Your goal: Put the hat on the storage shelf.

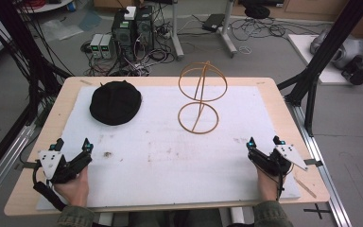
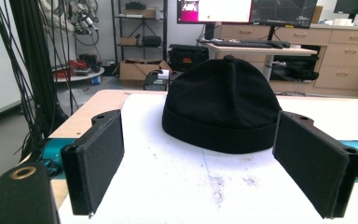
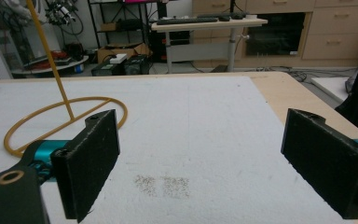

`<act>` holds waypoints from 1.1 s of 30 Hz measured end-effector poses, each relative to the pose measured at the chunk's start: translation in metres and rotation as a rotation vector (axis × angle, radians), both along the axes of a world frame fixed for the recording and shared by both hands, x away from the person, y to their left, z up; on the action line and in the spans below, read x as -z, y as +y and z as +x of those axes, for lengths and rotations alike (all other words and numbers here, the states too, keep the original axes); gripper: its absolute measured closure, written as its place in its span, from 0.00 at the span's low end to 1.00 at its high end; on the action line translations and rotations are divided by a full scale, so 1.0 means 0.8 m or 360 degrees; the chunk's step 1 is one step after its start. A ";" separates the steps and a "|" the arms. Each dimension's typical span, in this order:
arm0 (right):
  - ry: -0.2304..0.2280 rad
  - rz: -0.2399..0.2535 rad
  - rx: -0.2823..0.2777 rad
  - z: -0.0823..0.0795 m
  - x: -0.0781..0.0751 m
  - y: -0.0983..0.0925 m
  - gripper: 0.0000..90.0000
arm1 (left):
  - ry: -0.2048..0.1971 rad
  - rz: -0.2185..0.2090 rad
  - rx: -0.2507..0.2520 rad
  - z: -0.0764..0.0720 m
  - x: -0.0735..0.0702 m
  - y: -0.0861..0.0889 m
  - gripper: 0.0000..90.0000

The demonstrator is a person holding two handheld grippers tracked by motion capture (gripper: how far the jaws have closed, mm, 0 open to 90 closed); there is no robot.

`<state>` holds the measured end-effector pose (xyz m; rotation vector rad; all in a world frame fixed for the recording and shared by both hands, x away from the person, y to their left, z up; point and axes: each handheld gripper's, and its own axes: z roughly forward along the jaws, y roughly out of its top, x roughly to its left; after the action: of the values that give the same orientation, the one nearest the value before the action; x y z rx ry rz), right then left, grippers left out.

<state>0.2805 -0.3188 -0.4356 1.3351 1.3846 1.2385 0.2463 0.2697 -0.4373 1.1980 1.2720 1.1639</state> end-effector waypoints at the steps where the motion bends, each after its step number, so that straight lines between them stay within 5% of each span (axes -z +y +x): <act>1: 0.0000 -0.0001 -0.0003 0.000 0.000 -0.001 0.12 | -0.0004 0.0000 -0.0002 0.000 0.000 0.000 0.19; 28: 0.0020 0.0014 -0.0017 0.002 0.003 0.003 0.12 | 0.0005 0.0003 -0.0004 0.000 -0.001 0.000 0.19; 33: 0.0033 0.0056 -0.0027 0.000 0.003 0.006 0.12 | -0.0028 0.0036 0.0031 0.001 -0.015 -0.008 0.19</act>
<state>0.2808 -0.3141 -0.4378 1.3661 1.3974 1.2688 0.2472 0.2635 -0.4253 1.2118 1.2343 1.1748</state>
